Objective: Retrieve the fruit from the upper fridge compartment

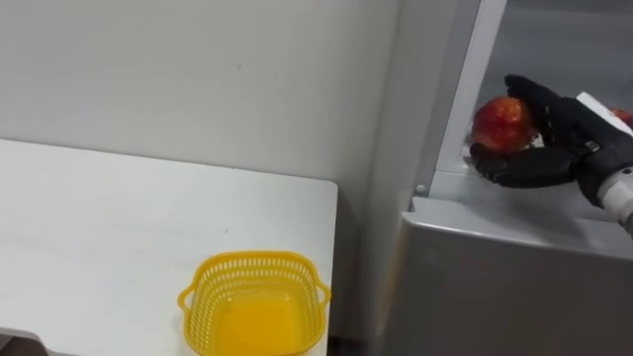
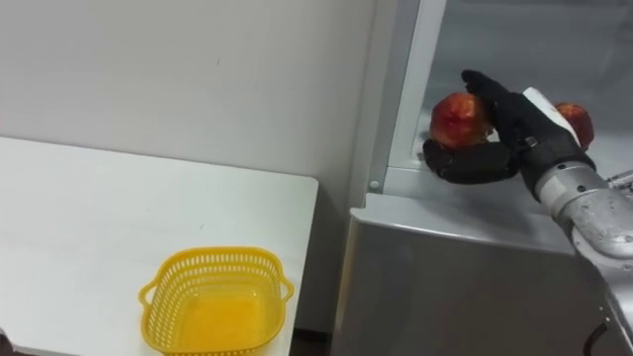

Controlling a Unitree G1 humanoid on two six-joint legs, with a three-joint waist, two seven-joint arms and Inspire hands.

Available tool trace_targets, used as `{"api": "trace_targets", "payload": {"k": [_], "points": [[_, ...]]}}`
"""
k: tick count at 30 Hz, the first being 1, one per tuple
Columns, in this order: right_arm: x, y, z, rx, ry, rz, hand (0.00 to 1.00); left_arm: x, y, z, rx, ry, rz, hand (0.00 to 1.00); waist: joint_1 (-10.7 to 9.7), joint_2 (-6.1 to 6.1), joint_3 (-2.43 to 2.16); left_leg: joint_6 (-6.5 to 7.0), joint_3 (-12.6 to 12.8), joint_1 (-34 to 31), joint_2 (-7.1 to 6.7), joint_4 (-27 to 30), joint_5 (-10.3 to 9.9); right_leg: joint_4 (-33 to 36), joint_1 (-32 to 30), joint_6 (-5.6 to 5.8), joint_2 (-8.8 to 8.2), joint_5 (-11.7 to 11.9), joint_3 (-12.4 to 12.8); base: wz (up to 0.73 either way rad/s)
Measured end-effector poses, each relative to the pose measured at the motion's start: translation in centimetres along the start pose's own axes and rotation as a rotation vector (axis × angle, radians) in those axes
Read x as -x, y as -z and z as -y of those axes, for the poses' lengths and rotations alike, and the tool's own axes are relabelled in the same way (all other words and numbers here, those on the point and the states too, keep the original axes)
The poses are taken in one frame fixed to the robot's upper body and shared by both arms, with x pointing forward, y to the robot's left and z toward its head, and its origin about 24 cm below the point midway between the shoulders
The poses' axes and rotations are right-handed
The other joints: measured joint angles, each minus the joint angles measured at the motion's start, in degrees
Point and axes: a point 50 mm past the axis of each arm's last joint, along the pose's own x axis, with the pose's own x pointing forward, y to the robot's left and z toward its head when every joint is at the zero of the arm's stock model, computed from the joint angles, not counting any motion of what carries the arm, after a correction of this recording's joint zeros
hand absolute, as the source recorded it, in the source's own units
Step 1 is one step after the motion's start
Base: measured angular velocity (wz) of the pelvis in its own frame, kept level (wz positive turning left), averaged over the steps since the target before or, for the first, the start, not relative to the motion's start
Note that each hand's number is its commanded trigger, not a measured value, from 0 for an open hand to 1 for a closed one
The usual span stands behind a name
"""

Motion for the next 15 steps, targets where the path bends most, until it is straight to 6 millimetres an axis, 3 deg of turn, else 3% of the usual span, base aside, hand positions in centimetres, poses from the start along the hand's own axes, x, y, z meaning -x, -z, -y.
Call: {"api": "trace_targets", "payload": {"k": [5, 15], "points": [[-0.59, 0.26, 0.71, -0.09, 0.002, -0.028, 1.0, 0.0, -0.16, 0.24, 0.0, 0.008, 0.005, 0.0, -0.2, -0.81, 0.44, -0.02, 0.13, -0.02, 0.06, 0.55, 0.07, -0.02, -0.09, 0.0, 0.01, 0.0, 0.17, 0.0], [-0.75, -0.29, 0.87, -0.145, 0.005, 0.001, 1.0, 0.01, -0.14, 0.14, 0.001, 0.0, 0.006, 0.0, 0.12, -0.5, 0.6, -0.11, 0.46, 0.18, 0.33, 0.13, 0.09, -0.06, -0.15, -0.03, 0.25, 0.02, 0.22, 0.0]]}}
